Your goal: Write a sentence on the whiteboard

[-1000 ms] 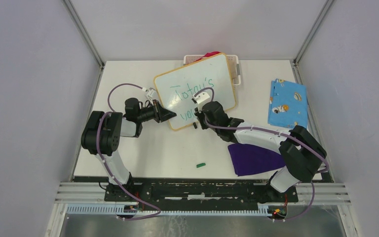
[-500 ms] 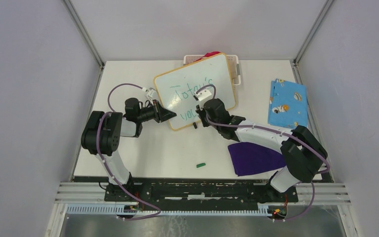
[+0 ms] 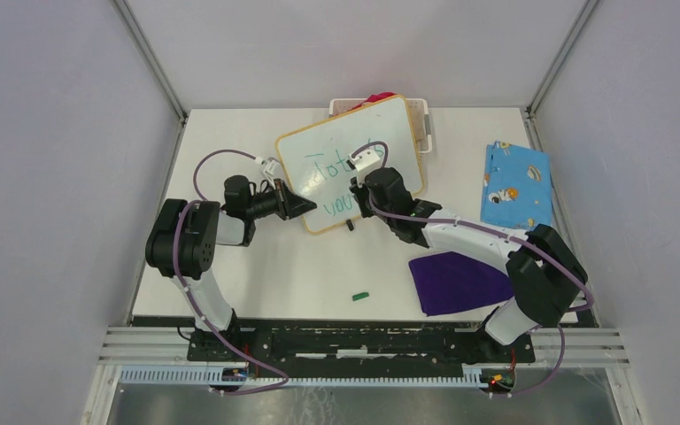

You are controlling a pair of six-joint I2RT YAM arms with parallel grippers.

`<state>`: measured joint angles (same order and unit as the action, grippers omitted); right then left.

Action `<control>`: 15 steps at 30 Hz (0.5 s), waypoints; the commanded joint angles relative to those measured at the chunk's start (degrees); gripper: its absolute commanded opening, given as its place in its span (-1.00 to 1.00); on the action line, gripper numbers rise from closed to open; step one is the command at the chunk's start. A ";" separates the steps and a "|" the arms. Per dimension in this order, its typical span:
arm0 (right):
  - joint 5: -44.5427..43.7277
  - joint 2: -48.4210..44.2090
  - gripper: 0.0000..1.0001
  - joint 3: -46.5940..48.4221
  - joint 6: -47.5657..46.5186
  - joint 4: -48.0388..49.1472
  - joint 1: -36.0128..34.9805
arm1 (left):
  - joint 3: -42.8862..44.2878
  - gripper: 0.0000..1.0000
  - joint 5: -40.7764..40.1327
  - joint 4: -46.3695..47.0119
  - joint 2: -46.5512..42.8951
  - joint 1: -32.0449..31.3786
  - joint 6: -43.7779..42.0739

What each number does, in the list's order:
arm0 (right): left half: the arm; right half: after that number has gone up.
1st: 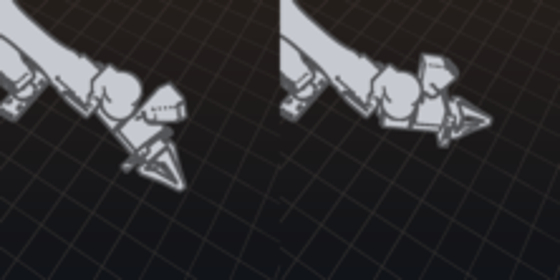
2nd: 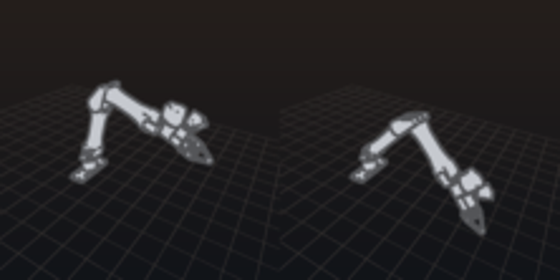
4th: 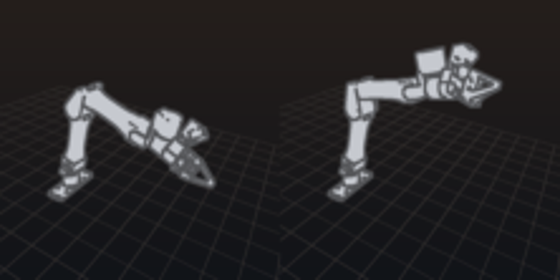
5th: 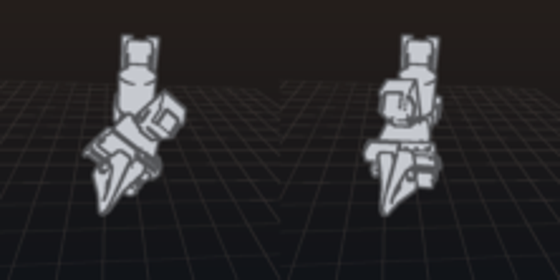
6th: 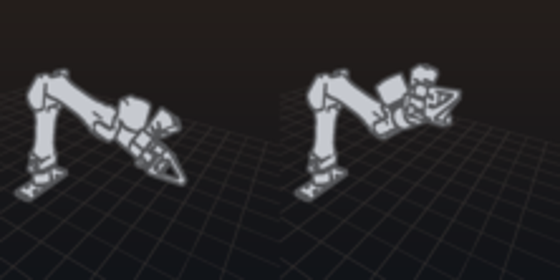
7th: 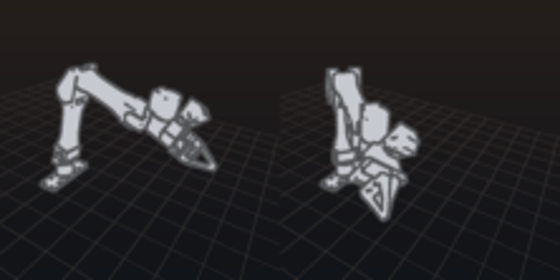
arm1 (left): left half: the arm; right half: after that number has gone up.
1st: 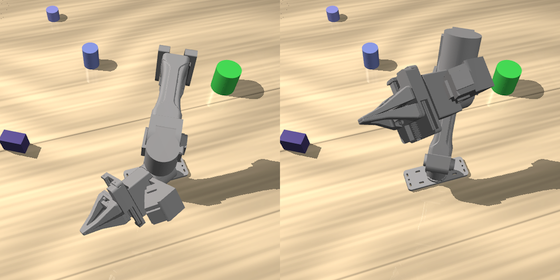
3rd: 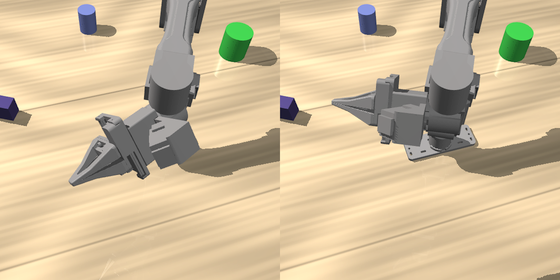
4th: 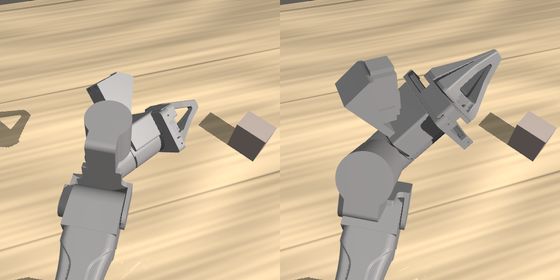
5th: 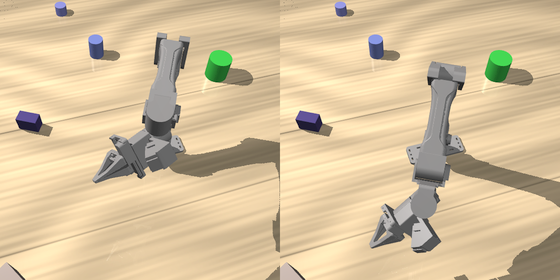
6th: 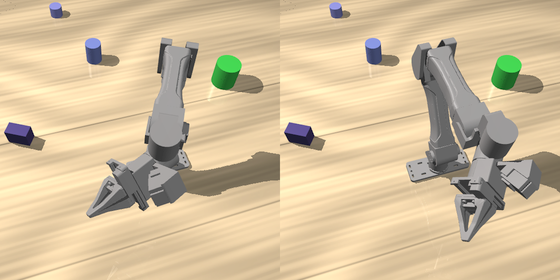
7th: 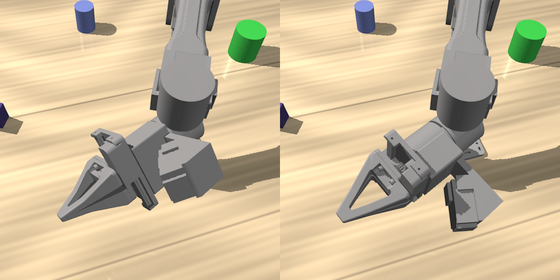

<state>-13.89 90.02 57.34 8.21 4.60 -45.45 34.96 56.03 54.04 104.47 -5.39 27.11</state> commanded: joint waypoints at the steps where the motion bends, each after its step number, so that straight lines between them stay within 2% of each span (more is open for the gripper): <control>1: -1.29 0.73 -1.00 3.30 -0.80 1.20 0.45 | 0.86 -0.49 -4.38 -3.41 1.18 -0.81 -3.20; 15: 0.05 -0.62 -1.00 -1.90 0.69 2.87 0.41 | 0.99 -0.49 -4.36 -3.66 1.18 -0.81 -3.30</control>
<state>-13.93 90.11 57.10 8.19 5.41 -45.34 35.03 56.01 53.78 104.47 -5.39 27.11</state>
